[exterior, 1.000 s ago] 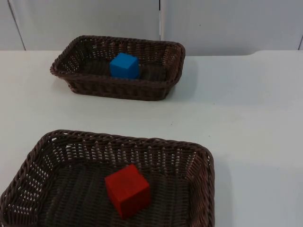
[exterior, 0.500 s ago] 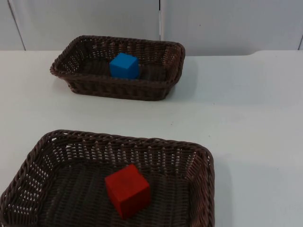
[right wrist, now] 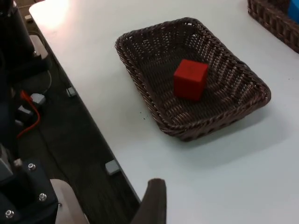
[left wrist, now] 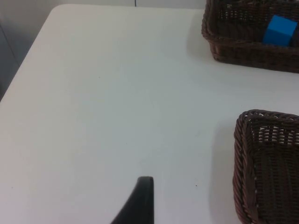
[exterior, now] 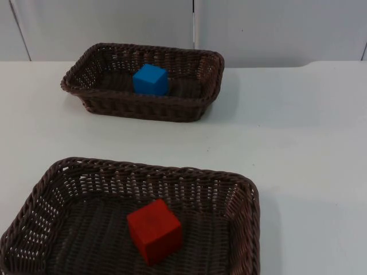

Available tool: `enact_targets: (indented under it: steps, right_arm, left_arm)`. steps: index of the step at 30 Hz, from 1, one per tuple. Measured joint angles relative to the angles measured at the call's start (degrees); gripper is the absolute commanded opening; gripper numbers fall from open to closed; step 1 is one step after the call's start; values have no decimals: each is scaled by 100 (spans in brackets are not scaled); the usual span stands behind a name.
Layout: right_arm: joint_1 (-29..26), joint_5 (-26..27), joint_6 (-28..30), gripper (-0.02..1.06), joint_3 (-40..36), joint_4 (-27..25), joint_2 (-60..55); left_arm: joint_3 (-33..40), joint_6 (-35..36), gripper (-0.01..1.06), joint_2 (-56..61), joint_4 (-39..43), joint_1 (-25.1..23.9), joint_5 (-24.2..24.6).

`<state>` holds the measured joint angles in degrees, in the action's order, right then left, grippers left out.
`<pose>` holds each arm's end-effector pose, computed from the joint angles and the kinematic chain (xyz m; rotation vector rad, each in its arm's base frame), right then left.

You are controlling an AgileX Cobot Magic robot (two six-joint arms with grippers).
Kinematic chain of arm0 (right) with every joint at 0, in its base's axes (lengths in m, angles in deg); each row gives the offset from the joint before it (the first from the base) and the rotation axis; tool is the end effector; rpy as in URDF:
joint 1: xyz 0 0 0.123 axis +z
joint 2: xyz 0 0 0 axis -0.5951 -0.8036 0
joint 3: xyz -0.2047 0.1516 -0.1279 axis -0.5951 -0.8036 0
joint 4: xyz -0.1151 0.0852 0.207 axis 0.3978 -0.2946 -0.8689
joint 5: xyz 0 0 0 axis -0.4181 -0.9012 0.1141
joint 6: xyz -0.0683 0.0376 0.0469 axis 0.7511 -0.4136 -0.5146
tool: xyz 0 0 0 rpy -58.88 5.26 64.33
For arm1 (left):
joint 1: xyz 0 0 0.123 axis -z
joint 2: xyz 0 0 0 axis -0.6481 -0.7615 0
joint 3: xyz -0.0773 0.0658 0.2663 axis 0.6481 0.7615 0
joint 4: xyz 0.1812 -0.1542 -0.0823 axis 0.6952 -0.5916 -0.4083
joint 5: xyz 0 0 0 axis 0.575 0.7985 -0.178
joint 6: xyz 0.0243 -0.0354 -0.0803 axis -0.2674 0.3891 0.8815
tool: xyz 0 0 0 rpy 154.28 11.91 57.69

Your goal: Pick up one cube with the left hand and place it into the upper basket. Pick up one cube with the right hand and place it into the lower basket.

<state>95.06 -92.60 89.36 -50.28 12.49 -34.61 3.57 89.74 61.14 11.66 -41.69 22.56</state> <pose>-0.0055 -0.0067 0.2807 -1.0524 1.8425 0.6305 -0.0050 0.0005 0.2762 -0.0867 2.0610 -0.0153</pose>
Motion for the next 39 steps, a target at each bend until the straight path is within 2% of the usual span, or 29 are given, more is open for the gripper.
enact_targets:
  steps: [21, 23, 27, 39]
  right_arm:
    - [0, 9, -49, 76, 0, 83, 0]
    - [0, 9, -49, 78, 0, 83, 0]
    - [0, 9, -49, 106, 0, 83, 0]
    - [0, 24, -128, 105, 0, 83, 0]
  left_arm:
    - [0, 0, 90, 0, 0, 0, 0]
    - [0, 0, 90, 0, 0, 0, 0]
    - [0, 0, 90, 0, 0, 0, 0]
    - [0, 0, 90, 0, 0, 0, 0]
